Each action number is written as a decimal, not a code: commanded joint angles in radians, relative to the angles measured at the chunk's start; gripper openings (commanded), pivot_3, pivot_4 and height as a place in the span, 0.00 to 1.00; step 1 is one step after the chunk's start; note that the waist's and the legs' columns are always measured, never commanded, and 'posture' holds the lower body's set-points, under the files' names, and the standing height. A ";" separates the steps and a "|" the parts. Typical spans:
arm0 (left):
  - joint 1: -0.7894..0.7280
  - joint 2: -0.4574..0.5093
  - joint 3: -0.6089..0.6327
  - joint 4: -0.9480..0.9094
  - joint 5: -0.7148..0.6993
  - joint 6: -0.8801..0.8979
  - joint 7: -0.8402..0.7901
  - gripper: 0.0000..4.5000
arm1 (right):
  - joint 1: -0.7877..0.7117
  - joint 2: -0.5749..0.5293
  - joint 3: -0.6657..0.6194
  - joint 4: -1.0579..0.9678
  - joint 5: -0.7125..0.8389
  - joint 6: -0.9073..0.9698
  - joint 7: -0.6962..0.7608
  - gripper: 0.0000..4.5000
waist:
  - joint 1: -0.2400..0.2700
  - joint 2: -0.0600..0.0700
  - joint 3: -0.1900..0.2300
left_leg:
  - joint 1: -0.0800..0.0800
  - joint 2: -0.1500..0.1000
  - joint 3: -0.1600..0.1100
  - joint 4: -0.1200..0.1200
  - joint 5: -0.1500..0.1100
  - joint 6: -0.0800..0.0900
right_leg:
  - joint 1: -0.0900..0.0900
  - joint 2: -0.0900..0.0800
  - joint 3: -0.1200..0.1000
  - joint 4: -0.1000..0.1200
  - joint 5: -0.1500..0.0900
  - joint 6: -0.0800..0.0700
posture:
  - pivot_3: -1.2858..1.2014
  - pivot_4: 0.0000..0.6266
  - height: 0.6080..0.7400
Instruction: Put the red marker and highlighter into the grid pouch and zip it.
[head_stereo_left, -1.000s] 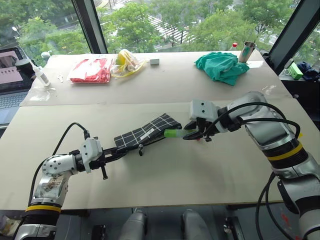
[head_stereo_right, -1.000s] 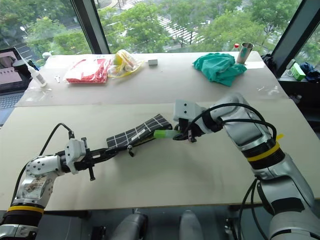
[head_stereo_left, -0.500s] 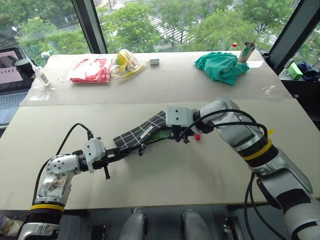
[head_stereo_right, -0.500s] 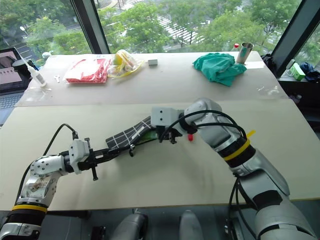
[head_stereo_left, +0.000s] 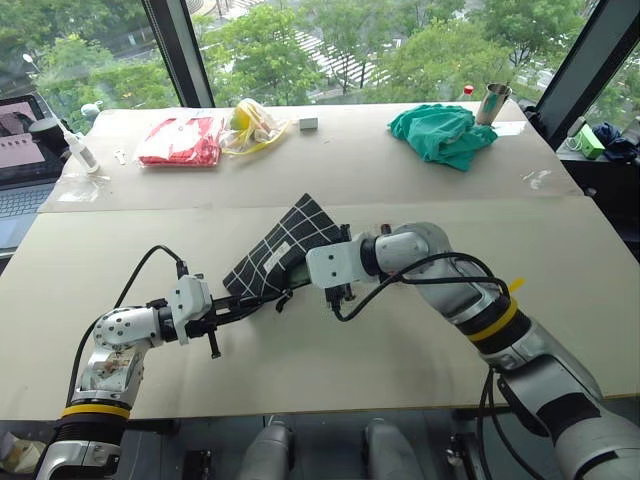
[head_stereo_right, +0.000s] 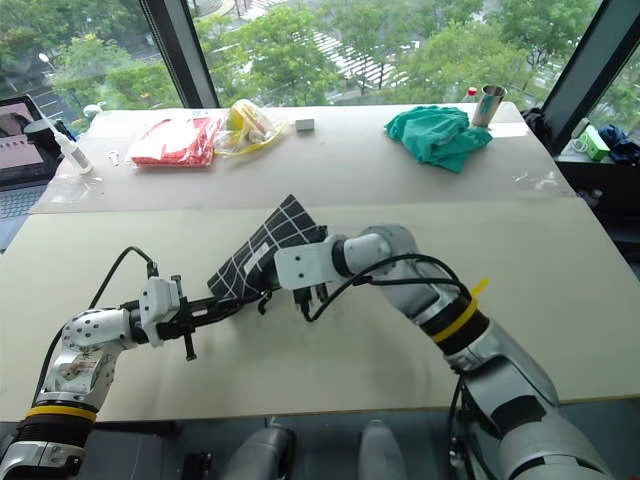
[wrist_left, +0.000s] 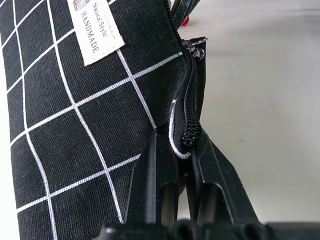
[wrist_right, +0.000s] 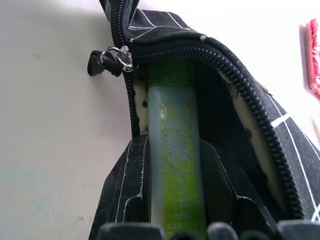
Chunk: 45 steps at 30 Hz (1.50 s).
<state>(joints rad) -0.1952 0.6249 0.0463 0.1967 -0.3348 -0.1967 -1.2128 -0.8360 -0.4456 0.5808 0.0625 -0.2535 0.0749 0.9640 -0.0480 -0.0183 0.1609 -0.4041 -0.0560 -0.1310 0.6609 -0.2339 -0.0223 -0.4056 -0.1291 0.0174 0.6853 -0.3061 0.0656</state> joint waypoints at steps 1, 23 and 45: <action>-0.018 -0.005 0.002 -0.016 -0.011 -0.019 -0.004 0.00 | 0.005 0.042 -0.042 0.019 0.030 -0.070 -0.033 0.34 | -0.001 0.000 0.000 | 0.000 0.000 0.000 0.000 0.000 0.000 | 0.000 0.000 0.000 0.000 0.000 0.000 | 0.52 0.24 1.00; -0.036 -0.021 0.068 -0.070 -0.138 0.140 0.024 0.00 | 0.057 -0.336 -0.531 -0.228 0.602 0.483 0.330 1.00 | 0.003 0.000 0.000 | 0.000 0.000 -0.001 0.000 -0.002 0.004 | 0.003 0.000 -0.001 -0.002 0.000 0.000 | 0.52 0.24 1.00; 0.009 0.013 0.083 -0.098 -0.126 0.127 0.036 0.00 | 0.150 -0.074 -0.362 -0.018 0.301 0.939 -0.390 1.00 | 0.002 0.000 0.000 | 0.000 0.000 0.001 0.000 -0.001 0.002 | 0.000 -0.001 0.001 -0.001 0.000 0.000 | 0.52 0.24 1.00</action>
<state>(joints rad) -0.1928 0.6247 0.1009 0.1333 -0.4628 -0.0571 -1.1858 -0.6912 -0.5178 0.2052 0.0320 0.0810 1.0125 0.6056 -0.0460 -0.0184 0.1608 -0.4034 -0.0561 -0.1300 0.6607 -0.2352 -0.0201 -0.4047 -0.1300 0.0186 0.6847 -0.3059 0.0652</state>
